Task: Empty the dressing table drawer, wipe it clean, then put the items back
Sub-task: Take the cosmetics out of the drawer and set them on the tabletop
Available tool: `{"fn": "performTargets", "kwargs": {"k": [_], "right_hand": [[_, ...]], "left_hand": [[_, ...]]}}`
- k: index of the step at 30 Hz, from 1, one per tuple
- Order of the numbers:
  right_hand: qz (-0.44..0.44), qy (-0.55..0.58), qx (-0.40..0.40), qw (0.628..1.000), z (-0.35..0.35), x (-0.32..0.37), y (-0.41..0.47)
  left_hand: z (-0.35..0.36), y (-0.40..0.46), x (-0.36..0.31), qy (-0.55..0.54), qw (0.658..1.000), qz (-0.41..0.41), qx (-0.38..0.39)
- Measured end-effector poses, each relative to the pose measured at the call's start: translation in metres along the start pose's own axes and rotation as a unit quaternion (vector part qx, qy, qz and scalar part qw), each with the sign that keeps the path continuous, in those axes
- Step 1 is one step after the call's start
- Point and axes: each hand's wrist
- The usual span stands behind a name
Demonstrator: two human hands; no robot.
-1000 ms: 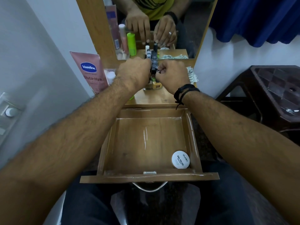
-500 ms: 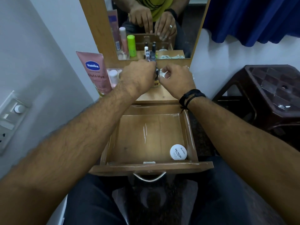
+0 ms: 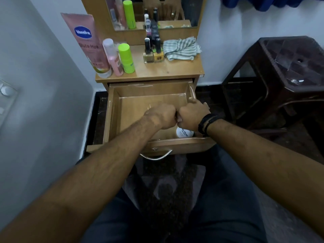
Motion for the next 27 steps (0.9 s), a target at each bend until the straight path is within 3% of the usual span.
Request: {"fn": "performTargets", "kwargs": {"k": [2, 8, 17, 23, 27], "right_hand": [[-0.002, -0.032, 0.041, 0.999, 0.01, 0.001, -0.003], [0.014, -0.093, 0.061, 0.994, 0.023, 0.006, 0.0], [0.023, -0.082, 0.059, 0.995, 0.016, 0.004, 0.005], [0.001, -0.013, 0.002, 1.0, -0.002, -0.006, 0.001], [-0.011, 0.058, -0.093, 0.994, -0.014, -0.012, 0.011]], "left_hand": [[0.013, -0.002, -0.001, -0.013, 1.0, -0.013, 0.022], [0.029, -0.001, -0.004, -0.05, 0.995, -0.057, 0.062], [0.023, -0.006, -0.007, -0.18, 0.975, -0.102, 0.08], [0.008, -0.011, 0.001, -0.287, 0.943, -0.145, 0.085], [-0.03, -0.006, 0.025, -0.34, 0.927, -0.158, 0.027]]}}
Point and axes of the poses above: each hand's wrist, its own y-axis towards the middle knuckle, its own z-axis out of the palm, x = y × z, and after that the axes turned 15 degrees about -x, right-handed
